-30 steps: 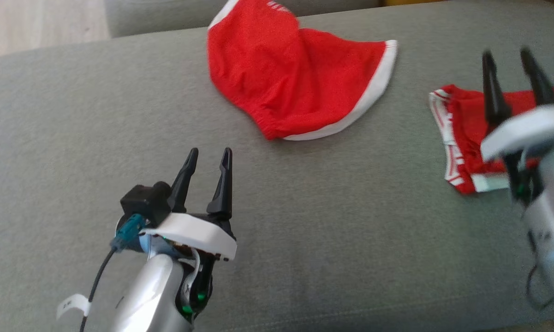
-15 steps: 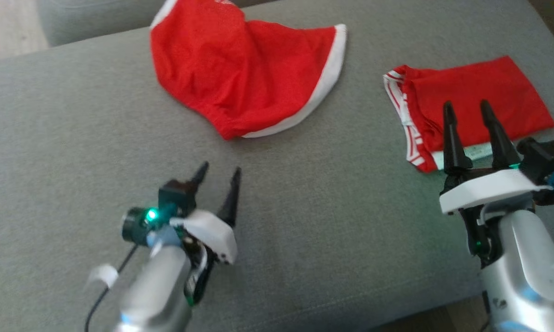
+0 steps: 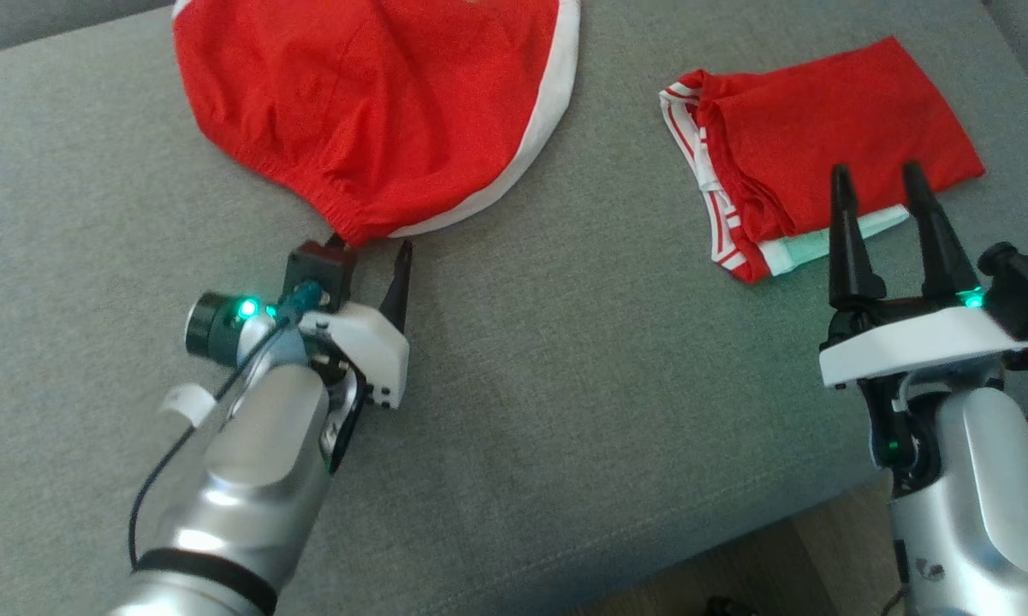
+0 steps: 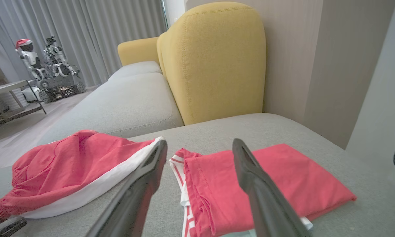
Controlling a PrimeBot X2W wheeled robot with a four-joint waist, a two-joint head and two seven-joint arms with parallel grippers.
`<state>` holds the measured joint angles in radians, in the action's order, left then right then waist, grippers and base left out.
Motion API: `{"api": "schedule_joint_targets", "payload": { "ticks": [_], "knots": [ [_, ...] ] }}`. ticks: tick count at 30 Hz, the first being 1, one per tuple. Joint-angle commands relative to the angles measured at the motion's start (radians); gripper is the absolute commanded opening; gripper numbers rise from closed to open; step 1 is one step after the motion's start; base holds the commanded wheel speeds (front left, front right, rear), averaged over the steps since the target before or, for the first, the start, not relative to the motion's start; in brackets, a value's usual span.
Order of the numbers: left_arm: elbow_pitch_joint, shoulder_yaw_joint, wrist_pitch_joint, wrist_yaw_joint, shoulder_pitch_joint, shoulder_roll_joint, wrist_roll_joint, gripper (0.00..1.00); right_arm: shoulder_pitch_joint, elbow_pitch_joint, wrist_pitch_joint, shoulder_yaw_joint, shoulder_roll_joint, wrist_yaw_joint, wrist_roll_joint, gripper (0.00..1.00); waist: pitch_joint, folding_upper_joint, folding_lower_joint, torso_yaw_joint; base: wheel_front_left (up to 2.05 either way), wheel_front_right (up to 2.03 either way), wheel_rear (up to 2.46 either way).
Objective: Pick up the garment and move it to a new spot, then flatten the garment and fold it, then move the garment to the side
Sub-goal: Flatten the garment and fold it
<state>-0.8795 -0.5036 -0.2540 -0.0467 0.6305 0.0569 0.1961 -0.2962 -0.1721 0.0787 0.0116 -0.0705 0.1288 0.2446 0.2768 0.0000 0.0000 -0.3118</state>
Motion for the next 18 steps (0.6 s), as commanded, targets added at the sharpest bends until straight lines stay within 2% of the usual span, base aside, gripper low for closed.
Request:
{"api": "schedule_joint_targets", "payload": {
  "ticks": [1,8,10,11,18],
  "knots": [
    [0.018,0.028,-0.008,0.003,0.055,0.019,-0.007,1.00,-0.011,0.041,0.000,0.010,0.010,0.002,-0.007,1.00,0.013,0.0000,0.0000,-0.012,0.00,0.00,0.00],
    [0.029,0.035,-0.008,0.019,0.075,0.023,-0.017,1.00,-0.011,0.046,0.002,-0.012,0.016,0.002,-0.011,1.00,0.024,0.0000,0.0000,-0.023,0.00,0.00,0.00],
    [0.031,0.035,-0.008,0.025,0.072,0.022,-0.019,0.14,-0.011,0.045,0.002,-0.018,0.017,0.002,-0.014,1.00,0.024,0.0000,0.0000,-0.022,0.00,0.00,0.00],
    [0.033,0.035,-0.008,0.029,0.070,0.022,-0.020,0.00,-0.012,0.044,0.002,-0.022,0.017,0.002,-0.015,1.00,0.024,0.0000,0.0000,-0.020,0.00,0.00,0.00],
    [0.058,0.035,-0.008,0.063,0.041,0.029,-0.021,0.00,-0.022,0.035,0.003,-0.046,0.019,0.002,-0.031,1.00,0.001,0.0000,0.0000,0.008,0.00,0.00,0.00]
  ]
}}
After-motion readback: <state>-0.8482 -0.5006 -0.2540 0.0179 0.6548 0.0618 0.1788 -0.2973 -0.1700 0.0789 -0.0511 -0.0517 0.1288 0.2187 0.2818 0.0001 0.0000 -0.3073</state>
